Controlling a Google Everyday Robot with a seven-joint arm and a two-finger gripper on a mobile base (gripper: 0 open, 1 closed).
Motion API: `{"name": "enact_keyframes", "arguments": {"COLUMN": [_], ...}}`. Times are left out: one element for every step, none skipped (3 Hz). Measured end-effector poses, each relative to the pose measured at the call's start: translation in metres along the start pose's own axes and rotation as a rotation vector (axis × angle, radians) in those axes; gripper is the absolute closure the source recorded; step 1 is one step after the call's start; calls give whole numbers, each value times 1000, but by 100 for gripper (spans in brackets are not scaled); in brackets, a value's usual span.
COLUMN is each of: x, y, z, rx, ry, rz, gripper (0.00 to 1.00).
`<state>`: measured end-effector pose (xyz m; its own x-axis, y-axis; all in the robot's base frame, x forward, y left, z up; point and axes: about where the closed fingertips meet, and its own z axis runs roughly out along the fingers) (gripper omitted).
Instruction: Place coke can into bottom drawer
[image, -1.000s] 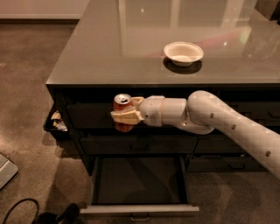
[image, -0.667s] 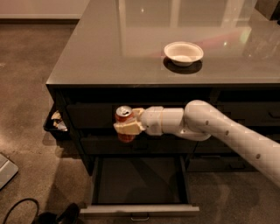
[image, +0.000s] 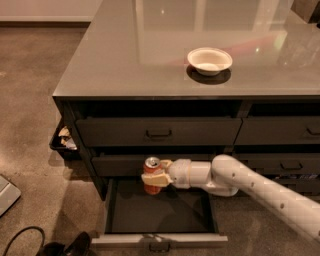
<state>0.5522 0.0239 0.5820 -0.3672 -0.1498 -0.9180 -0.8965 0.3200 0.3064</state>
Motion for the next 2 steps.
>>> {"name": "enact_keyframes", "arguments": {"x": [77,139], "y": [-22,-44], "z": [22,50], "rx": [44,138], "ry": [-13,42], "rz": [83,211], "gripper": [100,100]}}
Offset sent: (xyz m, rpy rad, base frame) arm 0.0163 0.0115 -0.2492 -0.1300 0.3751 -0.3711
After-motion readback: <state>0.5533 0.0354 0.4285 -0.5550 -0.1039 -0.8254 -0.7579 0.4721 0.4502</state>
